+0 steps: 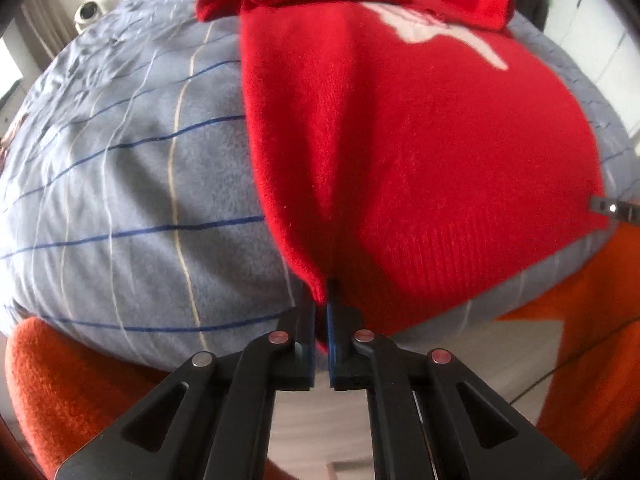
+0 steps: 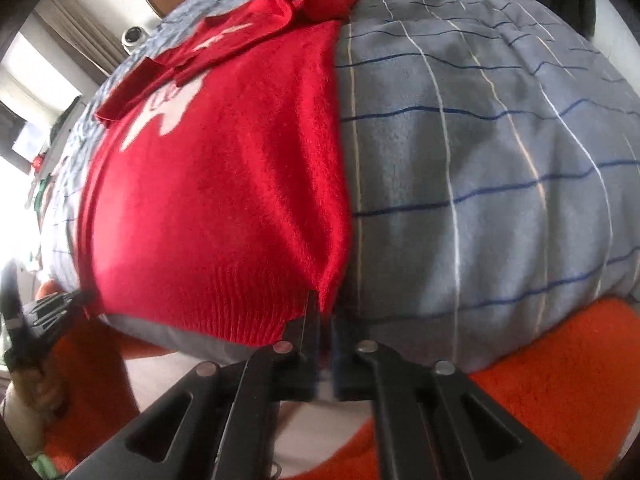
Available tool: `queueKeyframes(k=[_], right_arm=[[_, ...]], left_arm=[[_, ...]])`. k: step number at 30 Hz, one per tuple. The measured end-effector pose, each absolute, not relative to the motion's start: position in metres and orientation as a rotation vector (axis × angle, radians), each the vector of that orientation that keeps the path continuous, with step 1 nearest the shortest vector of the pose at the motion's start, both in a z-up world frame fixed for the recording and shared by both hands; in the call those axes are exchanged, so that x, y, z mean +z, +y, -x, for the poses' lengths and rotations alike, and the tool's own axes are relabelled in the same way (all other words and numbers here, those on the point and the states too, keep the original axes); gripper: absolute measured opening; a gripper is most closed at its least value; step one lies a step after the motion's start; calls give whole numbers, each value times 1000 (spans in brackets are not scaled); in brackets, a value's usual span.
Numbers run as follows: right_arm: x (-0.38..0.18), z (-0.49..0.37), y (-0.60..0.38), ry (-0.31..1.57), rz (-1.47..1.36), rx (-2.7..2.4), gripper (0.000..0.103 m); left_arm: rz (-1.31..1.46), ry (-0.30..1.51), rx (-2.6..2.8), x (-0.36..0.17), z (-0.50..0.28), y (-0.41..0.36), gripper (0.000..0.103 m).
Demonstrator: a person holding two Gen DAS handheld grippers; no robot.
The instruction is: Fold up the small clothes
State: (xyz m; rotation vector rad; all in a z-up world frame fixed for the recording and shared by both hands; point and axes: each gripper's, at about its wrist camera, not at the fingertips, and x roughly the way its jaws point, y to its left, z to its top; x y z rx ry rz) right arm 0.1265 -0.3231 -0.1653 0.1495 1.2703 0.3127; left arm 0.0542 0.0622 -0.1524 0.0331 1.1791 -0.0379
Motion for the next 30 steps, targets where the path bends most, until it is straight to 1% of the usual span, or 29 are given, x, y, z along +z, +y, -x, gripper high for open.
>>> queueKeyframes(k=[2,5,6,7,8,9,10,11,12,14,15,16,17,19,22,25,28,30], right_arm=[[-173,-131,-320,1282,-148,296,3],[-175,-133,-321,1290,-165,283,4],[-174,-134,-324,1291,-173,283,4],[-173,-134,-322,1290,-182,287,5],[-170,-134,-325,1296,-196,292,12],[-166,-134,-330,1298,-199,291,18],[-159,-123,-340,1300,-189,288,35],[-149,-121,-345,1292,-161,282,47],[-137,-117,-349,1263,-120,275,47],[-105,-118,-361,1169,27,229,47],[-86,-118,-363,1105,113,198,47],[-66,-124,-364,1039,180,186,47],[-46,-130,-359,976,230,202,47],[-22,-148,-334,912,291,293,48],[-12,-177,-268,844,368,539,48],[-32,-212,-198,832,455,717,48],[-63,-236,-152,867,501,768,48],[-89,-248,-135,909,537,768,48]], left_arm=[[-43,1184,-26,-157,-58,61,3],[-15,1188,-21,-155,-59,66,7],[0,1188,-30,-153,-59,67,10],[12,1191,-41,-150,-57,70,20],[13,1194,-46,-146,-54,72,27],[7,1194,-45,-139,-50,75,42],[-3,1185,-38,-132,-45,79,48],[-14,1166,-33,-123,-40,83,48],[-23,1138,-24,-111,-34,90,49],[-23,1071,7,-90,-28,103,58],[-15,1022,37,-79,-28,113,67],[-6,984,72,-65,-35,124,72],[13,937,109,-56,-40,130,72],[64,853,184,-50,-57,148,72],[80,753,358,-61,-77,164,72],[80,720,430,-82,-76,172,72],[-4,793,463,-105,-73,175,72],[8,788,436,-103,-71,176,72]])
